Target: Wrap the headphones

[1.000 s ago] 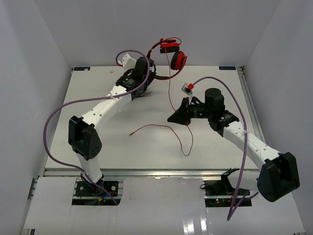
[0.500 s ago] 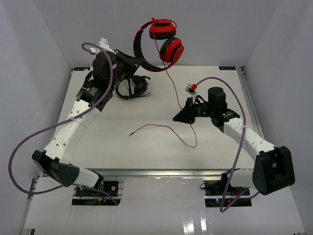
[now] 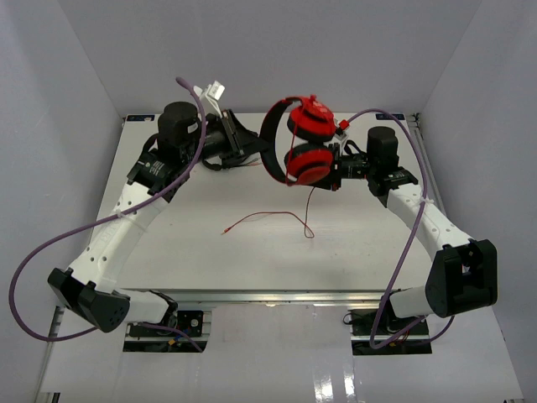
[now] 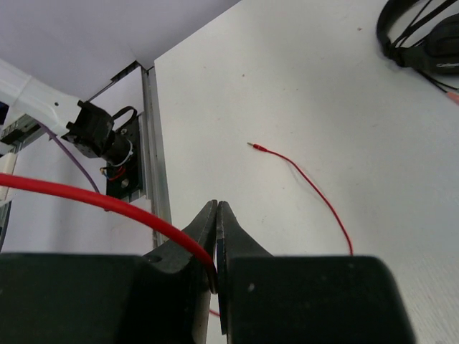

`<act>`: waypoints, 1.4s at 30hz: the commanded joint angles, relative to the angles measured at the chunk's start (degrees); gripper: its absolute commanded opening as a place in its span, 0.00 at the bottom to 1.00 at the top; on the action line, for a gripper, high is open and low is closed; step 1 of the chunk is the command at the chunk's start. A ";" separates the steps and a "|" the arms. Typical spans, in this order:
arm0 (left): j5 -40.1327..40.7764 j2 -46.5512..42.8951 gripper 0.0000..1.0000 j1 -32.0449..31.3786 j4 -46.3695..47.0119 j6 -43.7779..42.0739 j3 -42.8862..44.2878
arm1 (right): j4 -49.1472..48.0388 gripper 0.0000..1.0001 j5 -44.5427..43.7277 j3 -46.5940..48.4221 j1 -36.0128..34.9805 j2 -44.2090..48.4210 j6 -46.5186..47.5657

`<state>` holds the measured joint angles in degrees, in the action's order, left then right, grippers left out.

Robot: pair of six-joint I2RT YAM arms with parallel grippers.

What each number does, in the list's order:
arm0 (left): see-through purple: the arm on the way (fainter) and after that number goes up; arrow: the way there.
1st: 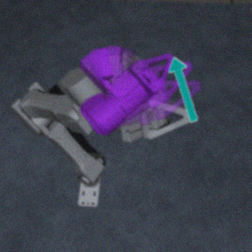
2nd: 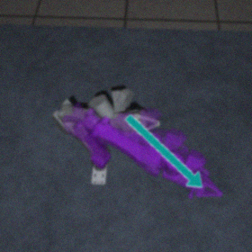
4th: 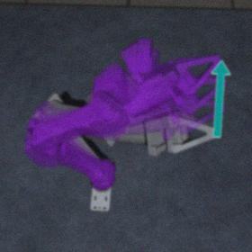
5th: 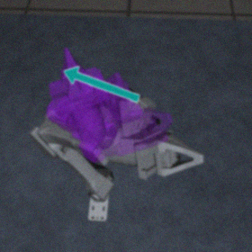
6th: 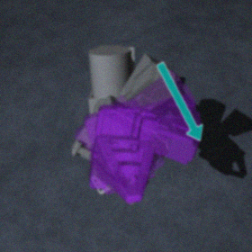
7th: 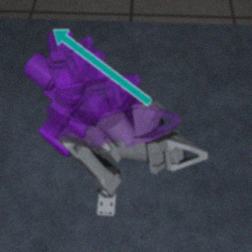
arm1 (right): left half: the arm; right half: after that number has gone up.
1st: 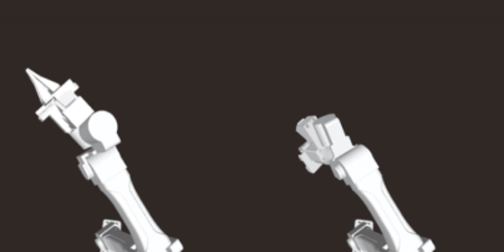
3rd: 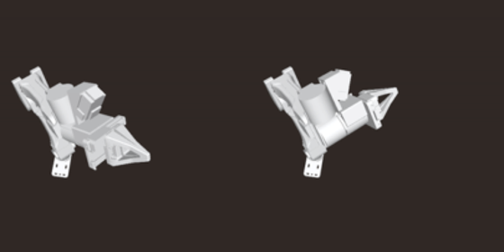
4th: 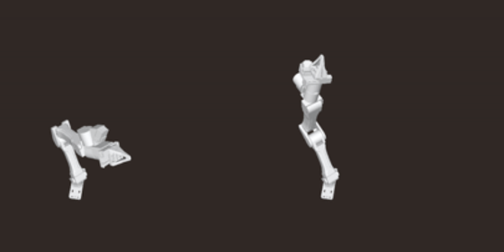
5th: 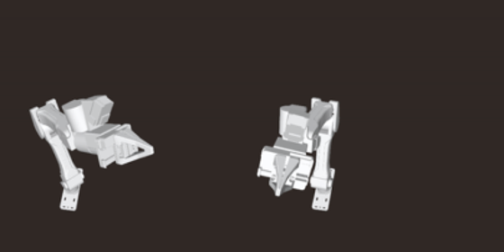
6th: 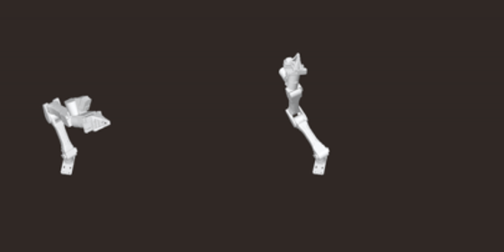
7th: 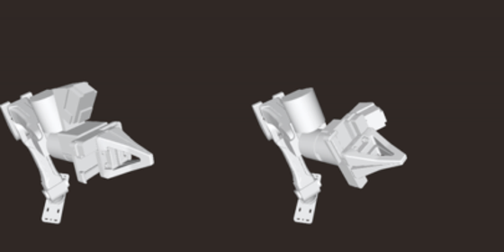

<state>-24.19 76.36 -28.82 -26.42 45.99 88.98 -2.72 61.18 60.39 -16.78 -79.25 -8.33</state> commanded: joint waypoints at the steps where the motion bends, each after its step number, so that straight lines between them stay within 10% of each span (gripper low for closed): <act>1: -12.80 -10.50 0.00 -0.10 -1.35 -9.46 -9.00 | -0.70 0.08 2.97 3.83 3.26 -1.28 -0.66; 11: -22.96 -13.67 0.00 -1.01 -10.92 -22.76 -15.69 | 5.24 0.08 0.83 11.97 3.59 -4.47 2.02; 42: 29.11 17.51 0.00 -17.12 -36.54 -37.50 -2.96 | 33.19 0.08 -6.40 23.81 -1.56 -8.40 23.03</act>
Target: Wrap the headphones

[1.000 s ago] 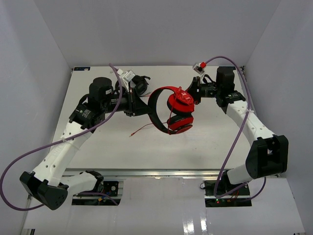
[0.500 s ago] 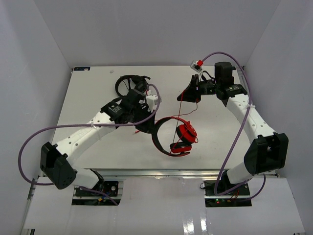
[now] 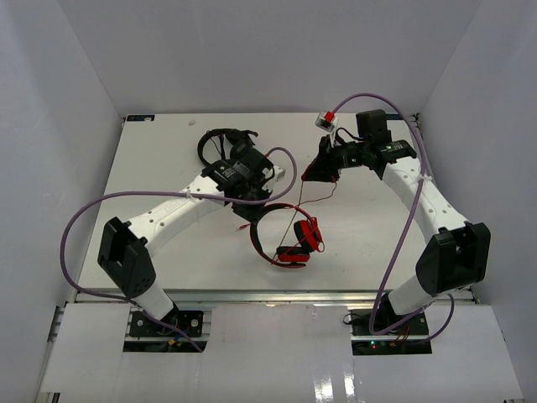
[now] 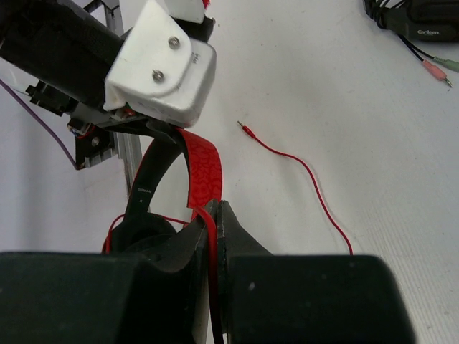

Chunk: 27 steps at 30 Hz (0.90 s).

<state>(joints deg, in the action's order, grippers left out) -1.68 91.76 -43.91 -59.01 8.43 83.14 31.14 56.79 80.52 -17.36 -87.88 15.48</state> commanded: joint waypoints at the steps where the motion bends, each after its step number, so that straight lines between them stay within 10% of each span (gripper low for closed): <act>1: 7.60 2.94 0.00 -2.30 -4.17 0.18 3.32 | -0.89 0.08 -2.28 3.84 -1.26 0.17 -1.22; 17: 11.35 10.03 0.00 -2.97 -6.09 4.24 12.37 | -8.02 0.08 -3.29 0.15 -6.37 1.50 -10.75; 27: 8.52 9.64 0.00 6.97 -5.39 9.53 14.26 | -7.66 0.08 -2.43 -3.21 -6.37 6.17 -10.38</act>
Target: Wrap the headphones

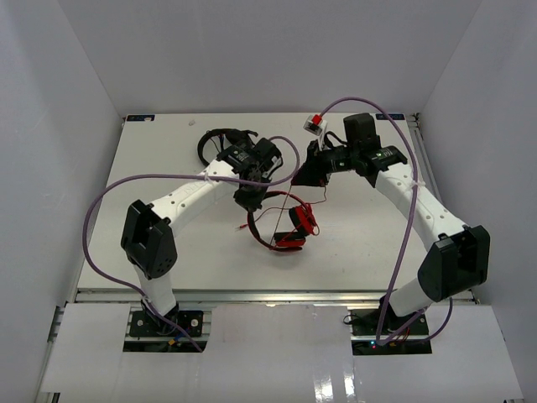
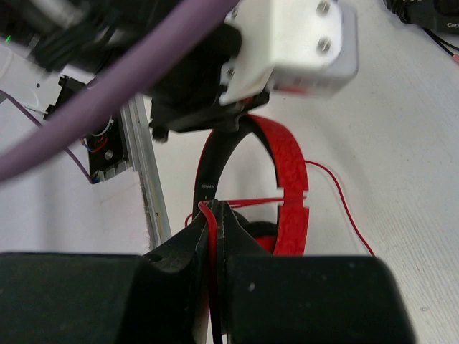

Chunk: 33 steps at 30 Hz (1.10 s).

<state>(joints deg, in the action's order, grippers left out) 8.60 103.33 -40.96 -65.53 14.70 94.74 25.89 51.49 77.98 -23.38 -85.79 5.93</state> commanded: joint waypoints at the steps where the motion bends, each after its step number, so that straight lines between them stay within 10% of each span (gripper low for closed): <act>1: -1.30 -2.09 0.00 4.63 1.27 3.63 2.96 | -2.34 0.08 2.96 -0.99 -0.37 4.45 -0.73; 18: 18.21 3.28 0.00 5.98 7.15 13.25 19.64 | -6.39 0.08 6.96 -6.09 -5.12 6.33 -4.89; 33: 8.87 -7.30 0.00 10.37 24.41 31.15 13.14 | -7.52 0.08 5.28 -8.29 -6.52 6.97 -3.70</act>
<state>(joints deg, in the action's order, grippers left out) 21.29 103.07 -33.81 -51.79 36.38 108.34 18.14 54.31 71.13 -28.97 -81.69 1.51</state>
